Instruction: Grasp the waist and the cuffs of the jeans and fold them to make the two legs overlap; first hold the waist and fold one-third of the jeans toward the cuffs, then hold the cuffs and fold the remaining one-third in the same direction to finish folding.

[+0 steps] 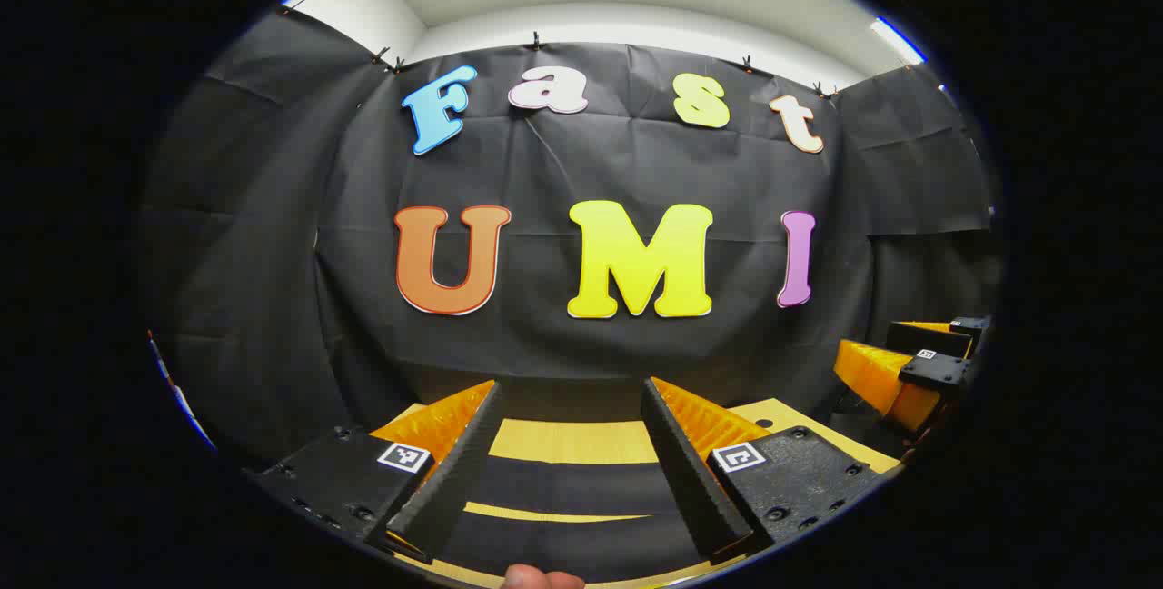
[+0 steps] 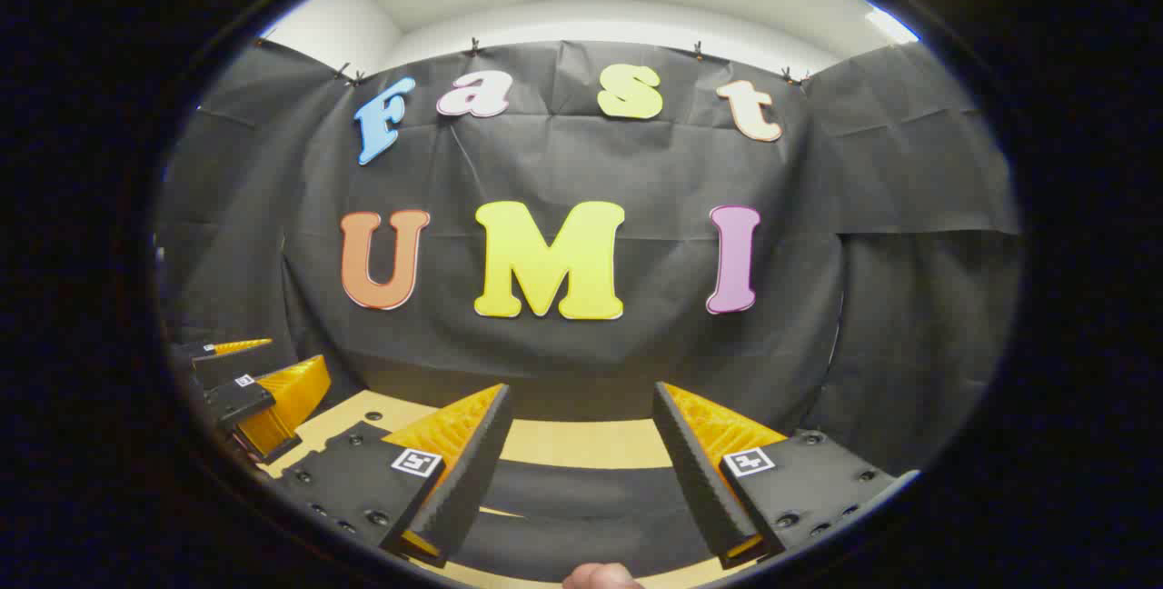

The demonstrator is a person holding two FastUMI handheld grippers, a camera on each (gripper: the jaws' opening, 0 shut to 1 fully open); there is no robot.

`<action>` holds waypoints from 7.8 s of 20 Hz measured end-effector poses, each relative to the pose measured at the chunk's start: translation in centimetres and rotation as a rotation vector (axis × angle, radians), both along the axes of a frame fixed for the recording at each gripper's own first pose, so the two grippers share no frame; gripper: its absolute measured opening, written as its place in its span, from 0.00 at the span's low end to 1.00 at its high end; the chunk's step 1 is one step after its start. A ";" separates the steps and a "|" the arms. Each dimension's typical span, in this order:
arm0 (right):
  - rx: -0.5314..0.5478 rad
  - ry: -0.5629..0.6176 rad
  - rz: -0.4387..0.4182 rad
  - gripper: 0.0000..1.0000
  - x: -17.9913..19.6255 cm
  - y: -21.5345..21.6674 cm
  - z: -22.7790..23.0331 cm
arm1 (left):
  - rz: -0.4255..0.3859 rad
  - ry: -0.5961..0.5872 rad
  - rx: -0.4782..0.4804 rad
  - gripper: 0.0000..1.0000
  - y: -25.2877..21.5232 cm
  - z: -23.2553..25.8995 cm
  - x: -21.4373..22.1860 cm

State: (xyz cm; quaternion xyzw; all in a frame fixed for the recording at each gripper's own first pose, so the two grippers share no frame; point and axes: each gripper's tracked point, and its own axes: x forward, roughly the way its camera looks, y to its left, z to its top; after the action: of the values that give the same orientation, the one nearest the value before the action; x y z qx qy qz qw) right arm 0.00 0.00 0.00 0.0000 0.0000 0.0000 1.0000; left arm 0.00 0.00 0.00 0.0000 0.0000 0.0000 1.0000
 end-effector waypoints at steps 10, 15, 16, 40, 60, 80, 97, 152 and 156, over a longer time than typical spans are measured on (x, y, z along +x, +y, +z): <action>0.001 -0.001 0.002 0.96 1.8 -1.1 0.2 | 0.040 0.007 0.001 0.97 1.3 0.1 1.4; 0.013 -0.001 0.006 0.96 2.3 -1.9 0.3 | 0.048 0.007 0.008 0.97 1.2 0.4 1.5; 0.017 0.004 0.006 0.96 2.3 -2.1 0.1 | 0.052 0.010 0.006 0.97 1.3 0.2 1.5; 0.529 0.798 -0.371 0.98 -1.3 -30.5 -28.8 | 0.613 0.624 -0.868 0.99 22.7 -27.4 -7.3; 0.665 0.975 -0.597 0.98 1.4 -32.2 -38.2 | 0.756 0.665 -1.199 0.97 24.2 -33.6 -2.1; 0.557 1.061 -0.723 0.31 4.4 -31.4 -39.4 | 0.792 0.739 -1.154 0.13 24.5 -35.4 -0.1; 1.059 0.988 -0.557 0.01 4.9 -29.6 -34.7 | 0.665 0.606 -1.367 0.03 22.9 -27.5 0.3; 0.907 0.723 -0.298 0.96 22.0 -30.9 -24.4 | 0.455 0.640 -1.080 0.99 19.8 -13.6 23.2; 0.492 0.534 -0.159 0.96 16.9 -28.5 -19.0 | 0.272 0.435 -0.597 0.99 16.7 -5.3 19.2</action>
State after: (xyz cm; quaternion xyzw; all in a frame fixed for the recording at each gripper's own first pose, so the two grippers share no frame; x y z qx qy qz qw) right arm 16.91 -28.50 -19.02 0.2404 0.2610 -0.0775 0.9317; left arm 19.24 16.67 -5.31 -0.2908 0.2119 0.1326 0.9236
